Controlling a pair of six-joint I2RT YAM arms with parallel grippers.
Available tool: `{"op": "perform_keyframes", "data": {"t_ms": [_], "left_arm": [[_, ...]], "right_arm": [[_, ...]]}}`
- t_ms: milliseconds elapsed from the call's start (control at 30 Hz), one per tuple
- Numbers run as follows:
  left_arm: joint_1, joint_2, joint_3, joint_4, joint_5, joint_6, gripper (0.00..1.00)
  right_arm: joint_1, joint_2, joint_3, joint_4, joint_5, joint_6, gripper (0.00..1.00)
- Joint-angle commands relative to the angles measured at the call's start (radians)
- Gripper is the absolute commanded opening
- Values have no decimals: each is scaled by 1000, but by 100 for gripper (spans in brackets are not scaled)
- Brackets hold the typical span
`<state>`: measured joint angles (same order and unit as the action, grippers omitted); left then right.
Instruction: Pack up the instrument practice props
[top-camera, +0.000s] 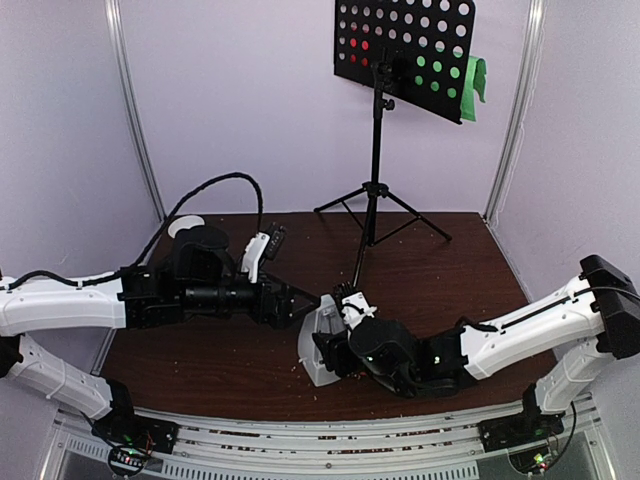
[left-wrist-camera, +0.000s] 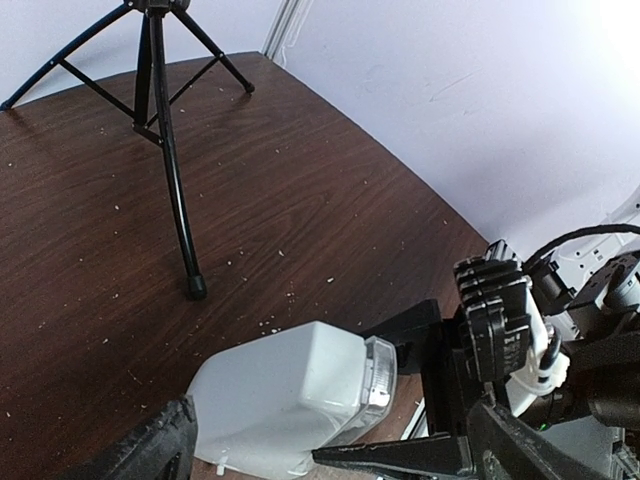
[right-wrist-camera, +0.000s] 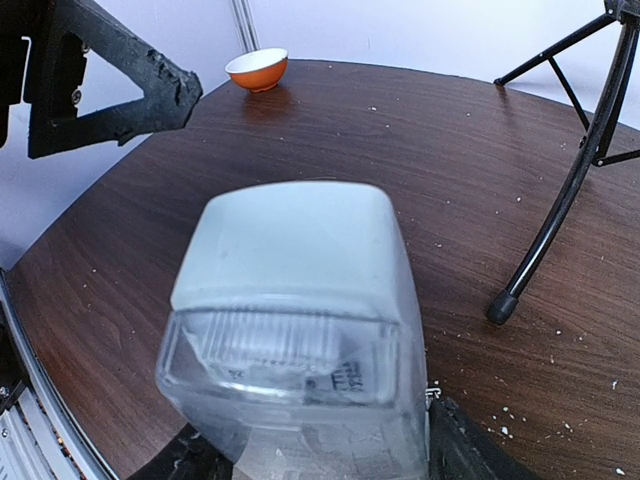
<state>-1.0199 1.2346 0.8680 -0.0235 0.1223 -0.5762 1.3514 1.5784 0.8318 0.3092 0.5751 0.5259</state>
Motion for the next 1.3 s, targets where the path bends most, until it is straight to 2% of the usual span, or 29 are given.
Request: {"op": "perform_keyframes", "data": {"t_ms": [0,467,633,1267], "left_arm": [[9,-13,-12,47,-10,-8,97],[12,-7,-20,54,-8,-12,97],[12,-3,-21,57,-2,-15,97],[12,5,-21,84,29,-30,97]], "right_arm": [[7,-16,-34,16,6,-34,58],[46,-37,-99,165,74,-121,57],[46,-20,-81,148,74,-125,58],[40,7,-87,140,74,-84,75]]}}
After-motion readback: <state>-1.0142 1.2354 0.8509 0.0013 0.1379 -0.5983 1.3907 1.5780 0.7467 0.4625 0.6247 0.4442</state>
